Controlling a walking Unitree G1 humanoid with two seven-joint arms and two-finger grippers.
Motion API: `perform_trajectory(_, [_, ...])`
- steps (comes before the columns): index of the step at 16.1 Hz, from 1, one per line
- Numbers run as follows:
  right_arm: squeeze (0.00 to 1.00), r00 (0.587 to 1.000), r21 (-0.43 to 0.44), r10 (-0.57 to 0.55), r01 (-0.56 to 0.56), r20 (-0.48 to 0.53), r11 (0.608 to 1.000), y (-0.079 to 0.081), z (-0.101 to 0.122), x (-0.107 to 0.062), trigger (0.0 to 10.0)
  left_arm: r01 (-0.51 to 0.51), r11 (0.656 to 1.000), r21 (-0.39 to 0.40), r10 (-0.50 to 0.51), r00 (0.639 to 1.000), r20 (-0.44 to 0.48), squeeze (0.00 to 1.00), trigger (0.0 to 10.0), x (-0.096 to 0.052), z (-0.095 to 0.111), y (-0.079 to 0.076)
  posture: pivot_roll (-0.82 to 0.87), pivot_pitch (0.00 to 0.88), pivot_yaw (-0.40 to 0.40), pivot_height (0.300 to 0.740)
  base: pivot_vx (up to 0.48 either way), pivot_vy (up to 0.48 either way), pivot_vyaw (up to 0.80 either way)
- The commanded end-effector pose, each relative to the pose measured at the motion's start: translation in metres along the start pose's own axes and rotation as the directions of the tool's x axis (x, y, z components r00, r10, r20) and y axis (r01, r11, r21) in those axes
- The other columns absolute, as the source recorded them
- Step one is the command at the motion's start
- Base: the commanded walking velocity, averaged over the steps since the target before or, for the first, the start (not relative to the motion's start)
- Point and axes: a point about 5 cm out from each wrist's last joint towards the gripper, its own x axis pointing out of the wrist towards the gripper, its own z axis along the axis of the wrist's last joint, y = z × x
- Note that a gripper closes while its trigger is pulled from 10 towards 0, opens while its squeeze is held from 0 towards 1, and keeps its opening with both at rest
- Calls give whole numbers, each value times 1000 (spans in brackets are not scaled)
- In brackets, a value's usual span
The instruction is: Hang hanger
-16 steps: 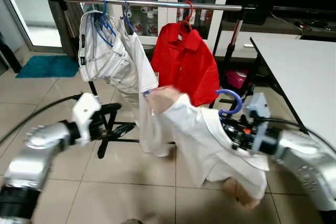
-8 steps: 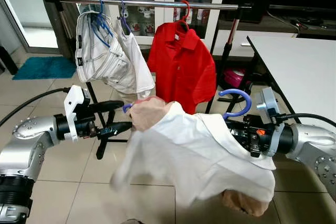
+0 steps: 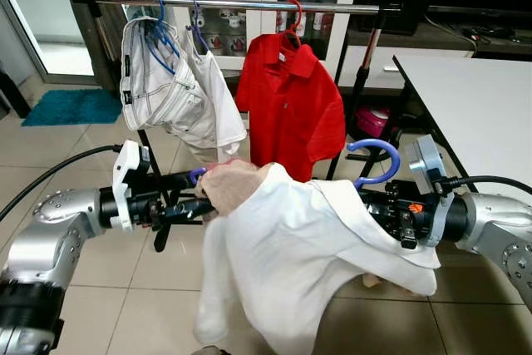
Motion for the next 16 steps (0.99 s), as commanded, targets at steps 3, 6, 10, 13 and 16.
perform_trajectory(3, [0,1000,-27,-23,23,2,999,-3,6,-5,10000,-1,1000,19,2,999,-33,0,0,-3,0,-6,-141,0,24,740,0,0,0])
perform_trajectory(6, [0,998,-39,-68,68,-1,997,-9,6,-5,10000,-32,999,40,32,999,-12,0,0,-5,4,-9,-141,0,23,740,0,0,0])
perform_trajectory(10, [0,993,-47,-119,118,-3,992,-16,5,-6,10000,-61,997,44,61,998,12,0,0,-7,4,-14,-142,0,24,740,0,0,0])
perform_trajectory(13, [0,985,-56,-172,171,-17,984,-21,3,-7,10000,-77,997,27,78,997,-21,0,0,-11,-1,-18,-142,0,24,740,0,0,0])
perform_trajectory(16, [0,982,-63,-189,188,-18,980,-25,3,-7,10000,-105,994,40,106,994,-22,0,0,-13,0,-16,-139,0,19,740,0,0,0])
